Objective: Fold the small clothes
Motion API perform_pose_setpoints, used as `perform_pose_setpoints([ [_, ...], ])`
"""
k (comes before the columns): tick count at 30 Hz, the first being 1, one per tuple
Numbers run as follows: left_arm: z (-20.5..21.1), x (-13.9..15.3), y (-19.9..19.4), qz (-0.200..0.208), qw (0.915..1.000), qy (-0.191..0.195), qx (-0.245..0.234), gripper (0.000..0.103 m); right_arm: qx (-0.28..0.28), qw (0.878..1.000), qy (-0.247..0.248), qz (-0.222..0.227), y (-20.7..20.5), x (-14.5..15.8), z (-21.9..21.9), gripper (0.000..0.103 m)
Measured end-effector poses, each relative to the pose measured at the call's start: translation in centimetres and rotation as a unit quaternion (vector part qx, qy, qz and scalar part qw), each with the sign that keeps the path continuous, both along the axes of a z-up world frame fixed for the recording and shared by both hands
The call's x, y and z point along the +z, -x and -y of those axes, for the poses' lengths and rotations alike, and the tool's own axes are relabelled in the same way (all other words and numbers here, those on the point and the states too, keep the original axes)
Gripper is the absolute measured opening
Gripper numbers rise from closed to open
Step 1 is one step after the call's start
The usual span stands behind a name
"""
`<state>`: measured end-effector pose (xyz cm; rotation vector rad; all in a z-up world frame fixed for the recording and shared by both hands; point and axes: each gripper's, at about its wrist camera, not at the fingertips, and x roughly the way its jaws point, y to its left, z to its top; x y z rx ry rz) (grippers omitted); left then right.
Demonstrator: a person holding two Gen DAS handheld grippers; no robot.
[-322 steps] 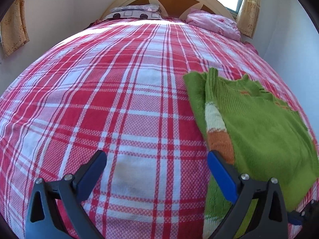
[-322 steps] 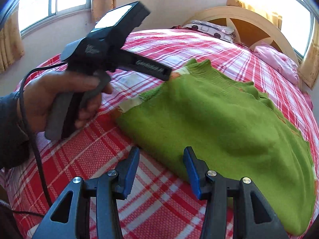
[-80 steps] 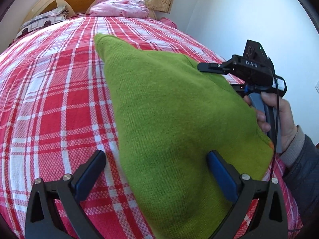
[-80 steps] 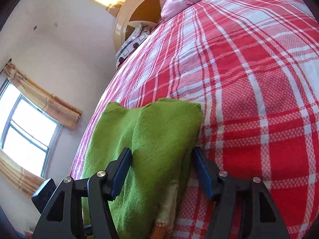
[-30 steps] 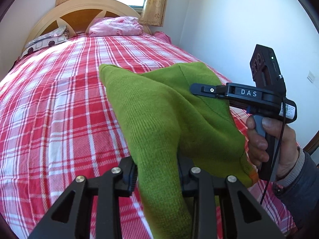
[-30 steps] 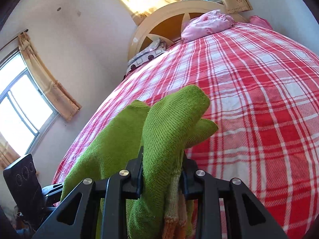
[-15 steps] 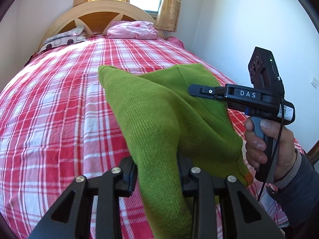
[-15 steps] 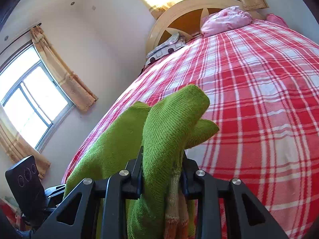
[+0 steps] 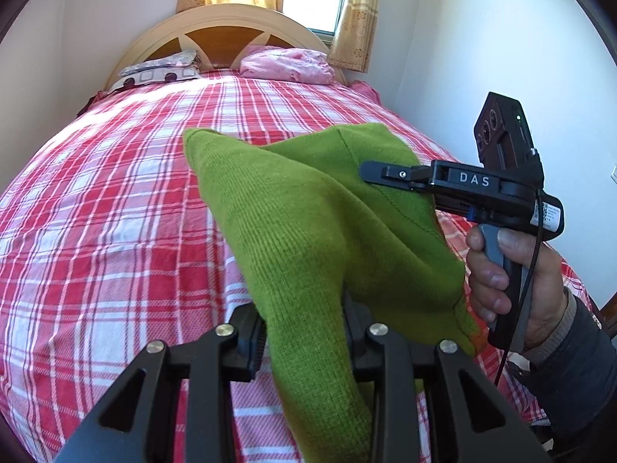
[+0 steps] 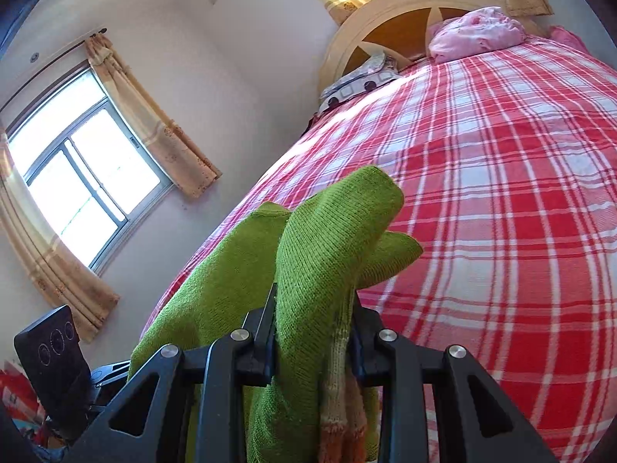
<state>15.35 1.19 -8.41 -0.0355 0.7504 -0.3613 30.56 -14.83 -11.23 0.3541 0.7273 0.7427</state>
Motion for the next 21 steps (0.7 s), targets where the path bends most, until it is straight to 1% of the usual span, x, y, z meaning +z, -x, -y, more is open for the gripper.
perform_pose_setpoints([
  [10, -3.4, 0.4, 1.6, 0.008, 0.9994, -0.009, 0.032, 0.032, 0.033, 0.999, -0.003, 0.001, 0.6, 0.2, -4.2, 0.030],
  [15, -4.5, 0.4, 1.9, 0.010, 0.9989, -0.020, 0.040, 0.033, 0.045, 0.999, -0.004, -0.003, 0.6, 0.1, -5.9, 0.030],
  [21, -6.2, 0.3, 2.3, 0.010, 0.9983, -0.024, 0.051, 0.033, 0.061, 0.998, -0.006, -0.009, 0.3, -0.2, -8.0, 0.030],
])
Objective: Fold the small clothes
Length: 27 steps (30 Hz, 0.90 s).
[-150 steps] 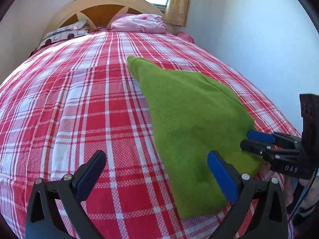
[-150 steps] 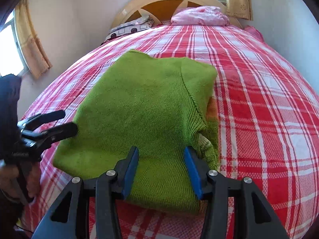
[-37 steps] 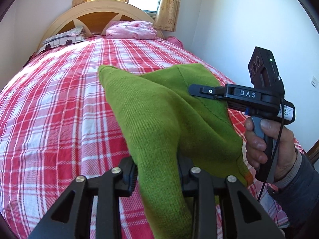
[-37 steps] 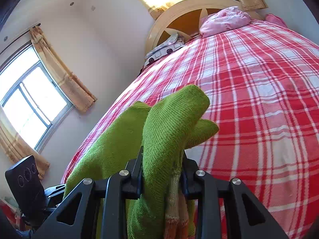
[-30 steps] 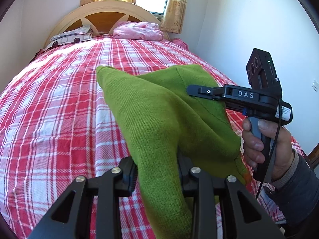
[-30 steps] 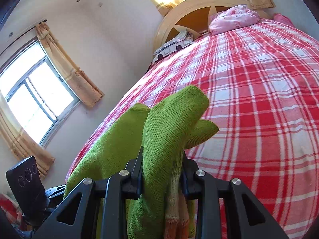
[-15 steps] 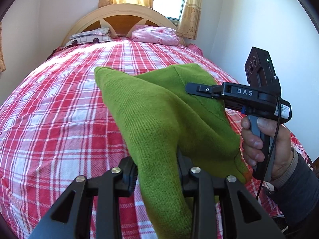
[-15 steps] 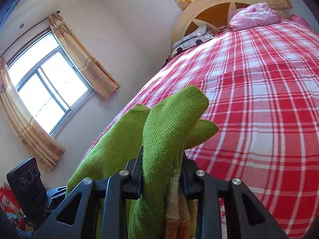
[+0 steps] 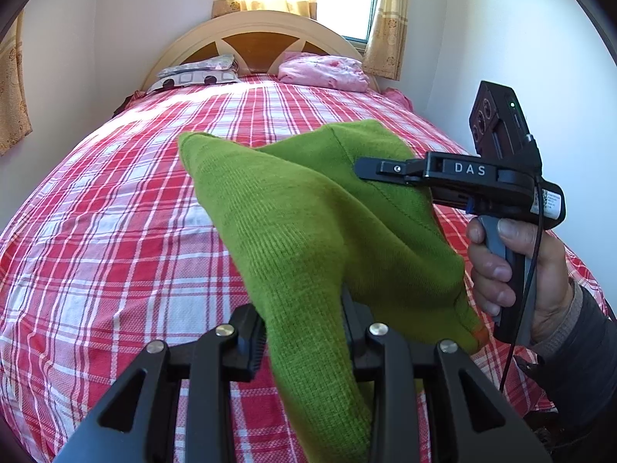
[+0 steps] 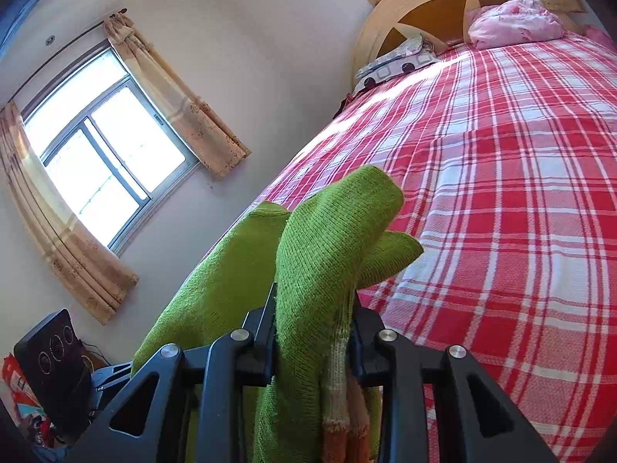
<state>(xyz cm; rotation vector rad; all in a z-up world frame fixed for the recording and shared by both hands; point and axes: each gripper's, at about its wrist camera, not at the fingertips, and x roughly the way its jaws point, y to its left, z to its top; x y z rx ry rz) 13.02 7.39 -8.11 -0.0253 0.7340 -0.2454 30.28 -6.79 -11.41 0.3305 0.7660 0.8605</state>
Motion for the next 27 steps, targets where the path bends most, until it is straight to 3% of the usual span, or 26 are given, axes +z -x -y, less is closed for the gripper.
perform_pose_setpoints([
  [17, -5.5, 0.0, 1.6, 0.006, 0.9989, -0.009, 0.045, 0.033, 0.059, 0.998, 0.006, -0.016, -0.8, -0.6, -8.2, 0.030],
  [27, -10.1, -2.5, 2.1, -0.015, 0.9950, -0.017, 0.097, 0.033, 0.113, 0.992, 0.045, -0.040, -1.7, -3.3, -16.6, 0.030],
])
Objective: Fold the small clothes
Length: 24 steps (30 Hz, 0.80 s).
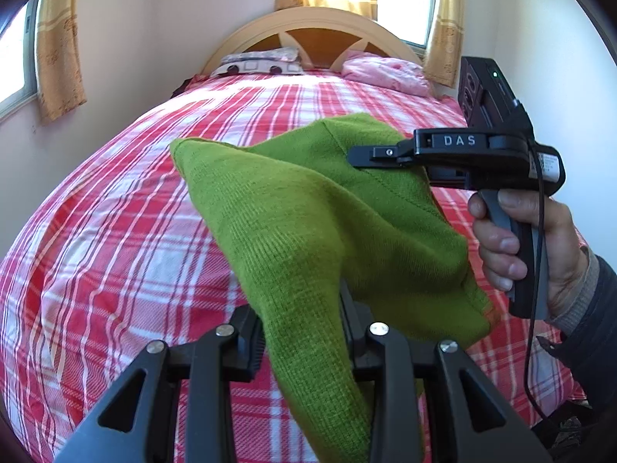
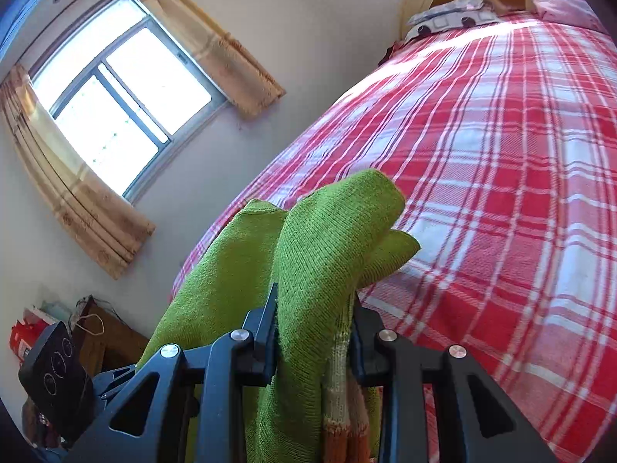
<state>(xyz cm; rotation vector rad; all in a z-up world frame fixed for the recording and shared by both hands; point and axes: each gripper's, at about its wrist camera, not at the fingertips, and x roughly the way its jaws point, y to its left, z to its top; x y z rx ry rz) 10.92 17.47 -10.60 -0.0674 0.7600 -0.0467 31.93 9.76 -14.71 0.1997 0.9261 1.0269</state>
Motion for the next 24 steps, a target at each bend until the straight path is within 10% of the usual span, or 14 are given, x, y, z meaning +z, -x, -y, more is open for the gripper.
perform_pose_setpoints([
  [10, -2.9, -4.3, 0.7, -0.035, 0.9989, 0.022, 0.024, 0.035, -0.008, 0.999, 0.032, -0.030, -1.4, -4.1, -2.5, 0.031],
  [18, -1.9, -1.8, 3.5, 0.011, 0.9978, -0.055, 0.036, 0.069, -0.076, 0.997, 0.030, 0.013, 0.1, -1.6, 1.8, 0.038],
  [21, -2.1, 0.3, 4.3, 0.065, 0.9938, -0.074, 0.051, 0.095, -0.048, 0.998, 0.003, 0.052, 3.8, 1.0, 2.7, 0.043],
  [24, -2.7, 0.0, 2.8, 0.073, 0.9890, -0.101, 0.080, 0.096, 0.022, 0.998, -0.013, 0.051, 7.4, 1.6, 1.8, 0.059],
])
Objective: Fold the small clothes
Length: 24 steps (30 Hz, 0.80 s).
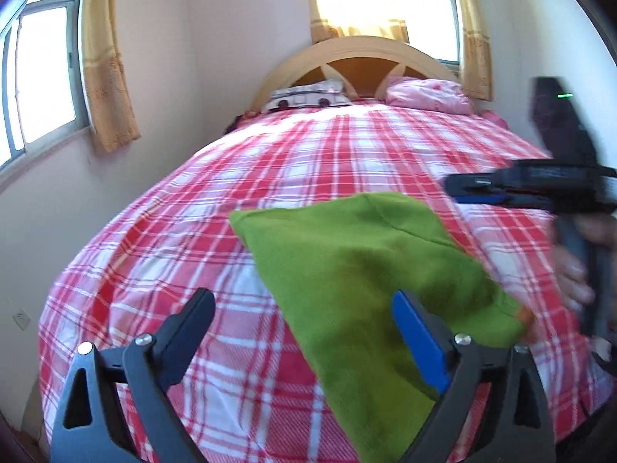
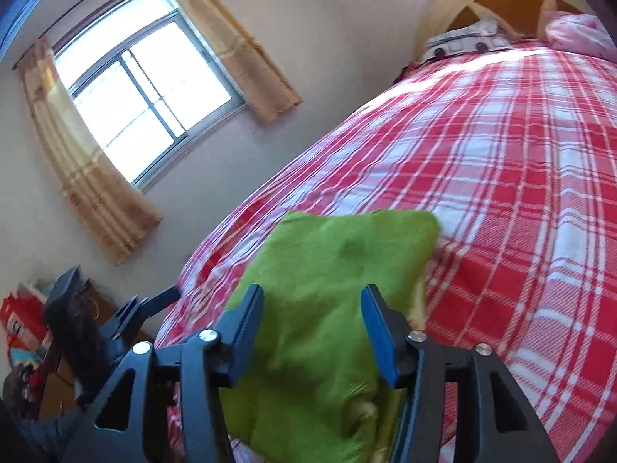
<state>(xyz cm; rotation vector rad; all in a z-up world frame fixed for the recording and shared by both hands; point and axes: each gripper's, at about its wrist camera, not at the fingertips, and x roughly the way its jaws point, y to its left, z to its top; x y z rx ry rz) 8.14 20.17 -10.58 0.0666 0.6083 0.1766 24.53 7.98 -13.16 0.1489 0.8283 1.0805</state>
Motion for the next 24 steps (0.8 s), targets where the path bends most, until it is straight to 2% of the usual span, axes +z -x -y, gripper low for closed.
perform_pose_setpoints([
  [2, -1.1, -1.1, -1.7, -0.013, 0.9994, -0.001, 0.033, 0.096, 0.030, 0.999, 0.016, -0.006, 1.4, -1.1, -1.3, 0.059],
  [4, -2.6, -2.6, -3.2, -0.031, 0.9975, 0.011, 0.062, 0.096, 0.021, 0.998, 0.054, -0.012, 1.7, -2.9, -2.1, 0.059],
  [6, -3.0, -4.0, -4.0, -0.060, 0.9962, 0.016, 0.061, 0.099, 0.007, 0.996, 0.079, -0.038, 1.1, -5.2, -2.3, 0.059],
  [8, -3.6, -4.8, -3.6, -0.051, 0.9964, 0.029, 0.061, 0.103, 0.005, 0.997, 0.051, -0.058, 0.8, -5.9, -1.9, 0.059],
  [9, -3.7, -5.0, -3.4, -0.046, 0.9964, 0.037, 0.061, 0.103, 0.002, 0.997, 0.053, -0.053, 1.0, -5.9, -1.9, 0.059],
  [11, -4.6, -5.5, -3.1, -0.036, 0.9946, 0.080, 0.055, 0.103, -0.001, 0.997, 0.062, -0.043, 1.3, -5.8, -2.2, 0.059],
  [14, -4.9, -5.5, -2.7, -0.028, 0.9918, 0.113, 0.053, 0.103, -0.014, 0.997, 0.063, -0.040, 2.1, -4.9, -1.9, 0.059],
  [17, -4.4, -4.4, -1.7, -0.029, 0.9897, 0.126, 0.061, 0.103, -0.048, 0.997, 0.061, 0.001, 3.6, -2.6, -0.8, 0.059],
  [19, -3.7, -3.2, -1.1, -0.028, 0.9913, 0.113, 0.061, 0.103, -0.069, 0.995, 0.067, 0.038, 4.7, -1.0, 0.1, 0.060],
  [24, -2.7, 0.5, 0.6, 0.020, 0.9943, 0.092, 0.051, 0.103, -0.114, 0.981, 0.086, 0.127, 7.9, 2.0, 1.7, 0.063],
])
